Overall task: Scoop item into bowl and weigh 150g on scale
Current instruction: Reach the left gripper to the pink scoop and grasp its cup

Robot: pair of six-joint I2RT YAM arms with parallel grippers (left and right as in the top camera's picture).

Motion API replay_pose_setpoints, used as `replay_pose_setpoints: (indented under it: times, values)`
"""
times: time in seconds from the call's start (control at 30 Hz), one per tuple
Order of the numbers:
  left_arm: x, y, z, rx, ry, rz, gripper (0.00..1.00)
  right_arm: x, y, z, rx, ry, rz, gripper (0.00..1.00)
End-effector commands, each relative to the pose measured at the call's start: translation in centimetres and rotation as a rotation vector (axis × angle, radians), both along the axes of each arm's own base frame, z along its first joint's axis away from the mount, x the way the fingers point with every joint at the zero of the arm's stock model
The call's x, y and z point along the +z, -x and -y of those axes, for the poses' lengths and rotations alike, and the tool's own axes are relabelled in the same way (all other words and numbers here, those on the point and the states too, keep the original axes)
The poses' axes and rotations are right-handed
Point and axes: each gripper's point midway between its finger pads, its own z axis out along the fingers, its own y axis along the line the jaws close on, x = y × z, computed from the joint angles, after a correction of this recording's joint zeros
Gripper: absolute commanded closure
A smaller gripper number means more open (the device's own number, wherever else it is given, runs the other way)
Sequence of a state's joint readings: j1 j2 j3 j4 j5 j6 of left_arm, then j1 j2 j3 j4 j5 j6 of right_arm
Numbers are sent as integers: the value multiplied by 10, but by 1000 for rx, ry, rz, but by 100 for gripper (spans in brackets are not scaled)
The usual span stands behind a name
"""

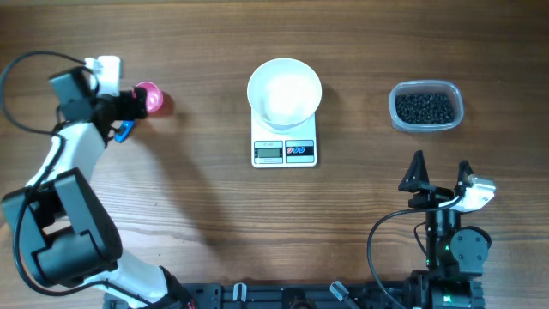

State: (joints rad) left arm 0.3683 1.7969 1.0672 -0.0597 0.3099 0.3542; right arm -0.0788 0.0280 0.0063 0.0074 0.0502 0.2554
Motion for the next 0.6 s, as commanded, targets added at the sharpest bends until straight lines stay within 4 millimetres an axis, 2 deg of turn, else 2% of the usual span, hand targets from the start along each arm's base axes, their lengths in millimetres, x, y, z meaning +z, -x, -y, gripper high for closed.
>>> replay_pose_setpoints:
  times: [0.0, 0.13, 0.43, 0.57]
  values:
    - [9, -11, -2, -33, 123, 83, 14, 1, 0, 2, -14, 19, 1, 0]
    - [-17, -16, 8, -63, 154, 54, 18, 1, 0, 2, -14, 19, 1, 0]
    - [-53, -20, 22, -88, 176, 5, 25, 1, 0, 2, -14, 19, 1, 0]
    - [-66, -20, 24, -91, 184, -14, 33, 1, 0, 2, -14, 19, 0, 0]
